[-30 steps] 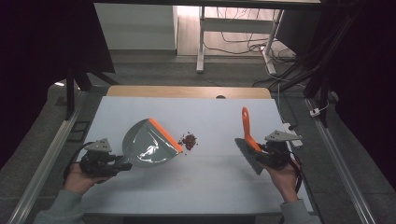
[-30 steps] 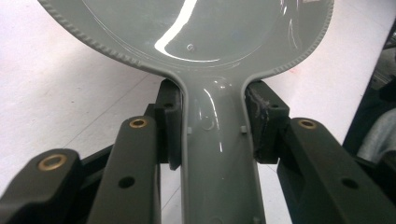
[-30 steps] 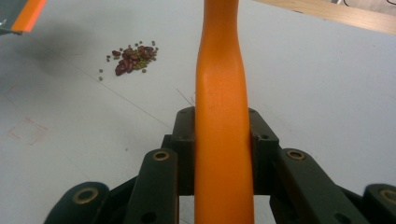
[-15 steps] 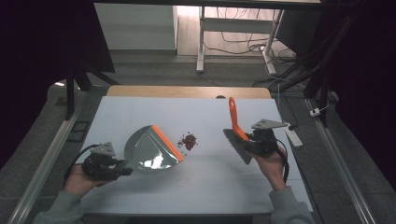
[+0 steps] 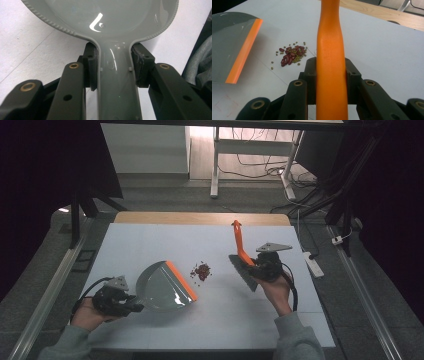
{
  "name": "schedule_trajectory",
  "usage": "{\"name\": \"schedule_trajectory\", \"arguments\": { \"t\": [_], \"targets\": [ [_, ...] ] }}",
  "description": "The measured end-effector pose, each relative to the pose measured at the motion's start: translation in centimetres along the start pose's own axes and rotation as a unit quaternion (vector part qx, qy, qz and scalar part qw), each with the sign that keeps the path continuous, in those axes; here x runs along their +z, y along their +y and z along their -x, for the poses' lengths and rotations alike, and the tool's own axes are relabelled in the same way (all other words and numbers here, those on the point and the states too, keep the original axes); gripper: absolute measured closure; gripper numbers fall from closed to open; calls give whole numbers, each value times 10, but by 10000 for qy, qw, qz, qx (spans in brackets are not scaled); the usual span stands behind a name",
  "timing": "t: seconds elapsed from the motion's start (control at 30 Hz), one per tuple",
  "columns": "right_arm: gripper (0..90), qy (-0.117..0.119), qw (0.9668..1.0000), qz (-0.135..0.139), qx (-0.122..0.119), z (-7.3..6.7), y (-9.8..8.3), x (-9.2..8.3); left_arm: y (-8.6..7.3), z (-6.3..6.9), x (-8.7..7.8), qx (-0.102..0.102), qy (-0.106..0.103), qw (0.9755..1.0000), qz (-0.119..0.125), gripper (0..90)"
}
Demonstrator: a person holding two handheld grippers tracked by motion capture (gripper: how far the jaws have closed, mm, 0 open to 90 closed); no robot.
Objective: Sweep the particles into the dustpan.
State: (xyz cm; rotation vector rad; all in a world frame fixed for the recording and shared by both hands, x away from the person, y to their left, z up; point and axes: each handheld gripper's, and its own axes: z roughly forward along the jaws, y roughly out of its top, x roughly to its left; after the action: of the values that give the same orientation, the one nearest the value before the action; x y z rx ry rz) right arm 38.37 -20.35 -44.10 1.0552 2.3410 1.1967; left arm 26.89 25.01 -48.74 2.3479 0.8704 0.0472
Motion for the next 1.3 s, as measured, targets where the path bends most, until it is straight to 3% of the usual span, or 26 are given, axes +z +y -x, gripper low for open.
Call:
{"name": "schedule_trajectory", "arguments": {
  "t": [0.63,0.87,1.07,1.3],
  "targets": [
    [703,-28,9997,-253,-28,-9,18,47,4,-4,13,-40,-220,9997,-90,616],
    [704,-46,9998,-201,-68,-6,22,55,5,-3,17,-3,-254,9995,-176,616],
    [704,-137,9994,-292,-128,-4,27,61,6,-6,18,-162,-222,9995,-136,616],
    [704,-180,9989,-358,-225,-6,34,71,7,-6,19,-175,-262,9994,-174,616]
  ]
}}
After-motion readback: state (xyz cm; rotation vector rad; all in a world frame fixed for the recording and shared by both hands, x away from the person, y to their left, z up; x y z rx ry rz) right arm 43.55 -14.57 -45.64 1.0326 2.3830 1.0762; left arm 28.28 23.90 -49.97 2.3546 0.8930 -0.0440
